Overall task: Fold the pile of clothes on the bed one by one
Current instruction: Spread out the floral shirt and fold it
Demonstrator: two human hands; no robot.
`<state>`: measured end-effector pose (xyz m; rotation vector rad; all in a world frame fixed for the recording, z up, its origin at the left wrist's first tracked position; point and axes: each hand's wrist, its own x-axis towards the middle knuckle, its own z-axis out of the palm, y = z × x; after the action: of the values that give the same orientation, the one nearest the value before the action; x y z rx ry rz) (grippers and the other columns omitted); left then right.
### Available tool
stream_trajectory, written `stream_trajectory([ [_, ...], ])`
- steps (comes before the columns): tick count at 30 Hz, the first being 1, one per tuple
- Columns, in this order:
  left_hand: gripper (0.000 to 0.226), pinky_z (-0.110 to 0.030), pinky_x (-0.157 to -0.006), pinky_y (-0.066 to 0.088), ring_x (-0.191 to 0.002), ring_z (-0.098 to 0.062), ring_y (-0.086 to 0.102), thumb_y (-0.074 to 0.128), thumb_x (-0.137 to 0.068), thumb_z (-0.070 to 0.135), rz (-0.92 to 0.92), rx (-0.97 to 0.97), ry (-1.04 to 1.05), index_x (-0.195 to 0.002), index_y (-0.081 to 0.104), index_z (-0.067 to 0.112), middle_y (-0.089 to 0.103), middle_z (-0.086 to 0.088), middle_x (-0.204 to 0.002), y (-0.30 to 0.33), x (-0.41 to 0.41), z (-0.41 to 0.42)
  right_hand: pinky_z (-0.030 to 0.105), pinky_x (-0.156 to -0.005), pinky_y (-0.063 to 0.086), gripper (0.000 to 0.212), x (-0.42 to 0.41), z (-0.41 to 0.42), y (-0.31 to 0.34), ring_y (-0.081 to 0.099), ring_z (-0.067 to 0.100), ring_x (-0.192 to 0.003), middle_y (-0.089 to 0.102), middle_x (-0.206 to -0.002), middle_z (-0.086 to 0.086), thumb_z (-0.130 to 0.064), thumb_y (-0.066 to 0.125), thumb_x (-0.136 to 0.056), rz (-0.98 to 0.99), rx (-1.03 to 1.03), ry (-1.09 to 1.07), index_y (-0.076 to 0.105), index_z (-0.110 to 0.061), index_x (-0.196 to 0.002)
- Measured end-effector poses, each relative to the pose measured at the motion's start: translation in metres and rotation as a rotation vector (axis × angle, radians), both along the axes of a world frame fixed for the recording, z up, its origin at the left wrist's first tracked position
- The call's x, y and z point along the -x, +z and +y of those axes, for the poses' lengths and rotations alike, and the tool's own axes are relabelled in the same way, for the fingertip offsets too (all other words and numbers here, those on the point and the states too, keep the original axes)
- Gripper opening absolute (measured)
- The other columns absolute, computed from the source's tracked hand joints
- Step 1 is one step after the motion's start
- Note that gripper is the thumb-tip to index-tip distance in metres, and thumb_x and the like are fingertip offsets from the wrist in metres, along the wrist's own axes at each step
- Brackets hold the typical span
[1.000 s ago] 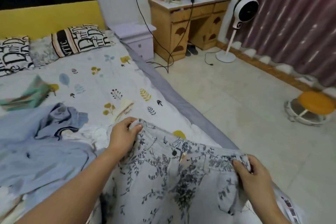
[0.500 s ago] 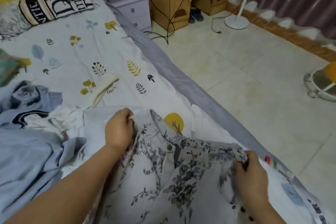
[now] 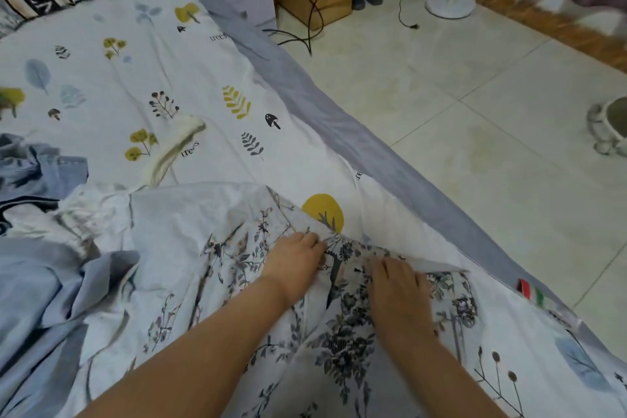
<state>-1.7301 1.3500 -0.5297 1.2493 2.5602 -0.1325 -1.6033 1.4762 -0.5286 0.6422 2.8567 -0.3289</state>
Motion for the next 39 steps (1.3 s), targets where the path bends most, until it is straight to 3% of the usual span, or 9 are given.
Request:
stream_trajectory([
  [6, 0.023, -0.035, -0.075, 0.047, -0.100, -0.026, 0.057, 0.047, -0.093, 0.021, -0.054, -0.063, 0.122, -0.110, 0.060, 0.014, 0.055, -0.004, -0.111, -0.001, 0.010, 0.006, 0.031, -0.084, 0.024, 0.021, 0.018, 0.010, -0.001, 0.047, 0.017, -0.103, 0.055, -0.108, -0.005, -0.020, 0.043, -0.096, 0.047, 0.009, -0.079, 0.052, -0.024, -0.115],
  [11, 0.020, -0.033, -0.069, 0.046, -0.082, -0.025, 0.059, 0.049, -0.089, 0.006, -0.315, -0.574, 0.371, -0.088, 0.069, 0.004, 0.065, -0.010, -0.091, 0.012, 0.007, 0.025, 0.035, -0.067, 0.035, 0.008, 0.031, 0.004, 0.023, 0.052, 0.025, -0.072, 0.055, -0.075, 0.004, -0.008, 0.070, -0.078, 0.551, 0.138, -0.026, 0.063, -0.010, -0.081],
  [14, 0.027, -0.031, -0.064, 0.045, -0.070, -0.019, 0.059, 0.042, -0.098, 0.020, -0.800, -0.786, 0.802, -0.086, 0.064, 0.010, 0.067, -0.013, -0.088, 0.018, 0.009, 0.019, 0.038, -0.079, 0.039, 0.021, 0.047, 0.002, 0.013, 0.048, 0.025, -0.095, 0.055, -0.101, 0.004, -0.027, 0.056, -0.090, 0.266, 0.193, -0.058, 0.059, -0.014, -0.106],
  [17, 0.018, -0.026, -0.058, 0.047, -0.067, -0.014, 0.059, 0.054, -0.092, 0.032, -1.045, -0.593, 0.841, -0.099, 0.057, 0.016, 0.064, -0.004, -0.084, 0.018, 0.007, -0.004, 0.035, -0.087, 0.033, 0.033, 0.054, 0.000, -0.008, 0.042, 0.022, -0.109, 0.050, -0.116, 0.002, -0.039, 0.047, -0.092, 0.040, 0.148, -0.026, 0.052, -0.021, -0.119],
  [20, 0.029, -0.024, -0.064, 0.048, -0.071, -0.012, 0.056, 0.070, -0.079, 0.016, -0.772, -0.295, 0.551, -0.106, 0.057, 0.017, 0.059, 0.005, -0.077, 0.008, 0.000, -0.015, 0.034, -0.087, 0.030, 0.027, 0.059, -0.006, -0.020, 0.043, 0.020, -0.107, 0.052, -0.112, -0.001, -0.039, 0.050, -0.090, 0.064, 0.101, 0.038, 0.055, -0.022, -0.110],
  [26, 0.018, -0.039, -0.067, 0.040, -0.082, -0.032, 0.052, 0.063, -0.081, 0.014, 0.250, -0.430, 0.552, -0.095, 0.058, 0.005, 0.057, -0.013, -0.090, 0.004, 0.019, -0.039, 0.033, -0.086, 0.025, 0.032, 0.066, -0.008, -0.024, 0.042, 0.019, -0.107, 0.052, -0.114, -0.001, -0.034, 0.047, -0.091, 0.126, 0.093, -0.046, 0.050, -0.019, -0.119],
  [30, 0.026, -0.034, -0.070, 0.031, -0.087, -0.028, 0.053, 0.051, -0.092, 0.029, 0.147, -0.046, 0.630, -0.107, 0.050, 0.009, 0.059, -0.010, -0.099, 0.002, 0.033, -0.059, 0.034, -0.079, 0.025, 0.027, 0.068, -0.007, -0.021, 0.052, 0.020, -0.096, 0.055, -0.095, -0.002, -0.042, 0.045, -0.092, 0.042, 0.061, 0.052, 0.055, -0.018, -0.100],
  [34, 0.005, -0.034, -0.059, 0.030, -0.071, -0.032, 0.054, 0.048, -0.087, 0.004, 0.154, -0.372, 0.575, -0.083, 0.049, 0.007, 0.058, -0.016, -0.080, 0.017, 0.042, -0.047, 0.034, -0.075, 0.022, 0.027, 0.081, 0.007, -0.012, 0.053, 0.023, -0.088, 0.058, -0.091, 0.000, -0.040, 0.045, -0.094, 0.140, -0.099, 0.044, 0.058, -0.016, -0.092],
  [39, 0.036, -0.042, -0.084, 0.036, -0.105, -0.036, 0.050, 0.053, -0.086, 0.009, 0.271, -0.475, 0.514, -0.122, 0.052, 0.004, 0.055, -0.019, -0.119, 0.022, 0.040, -0.026, 0.036, -0.082, 0.025, 0.025, 0.101, 0.018, -0.001, 0.046, 0.027, -0.099, 0.055, -0.102, 0.010, -0.029, 0.059, -0.088, 0.188, -0.170, -0.145, 0.053, -0.010, -0.103],
])
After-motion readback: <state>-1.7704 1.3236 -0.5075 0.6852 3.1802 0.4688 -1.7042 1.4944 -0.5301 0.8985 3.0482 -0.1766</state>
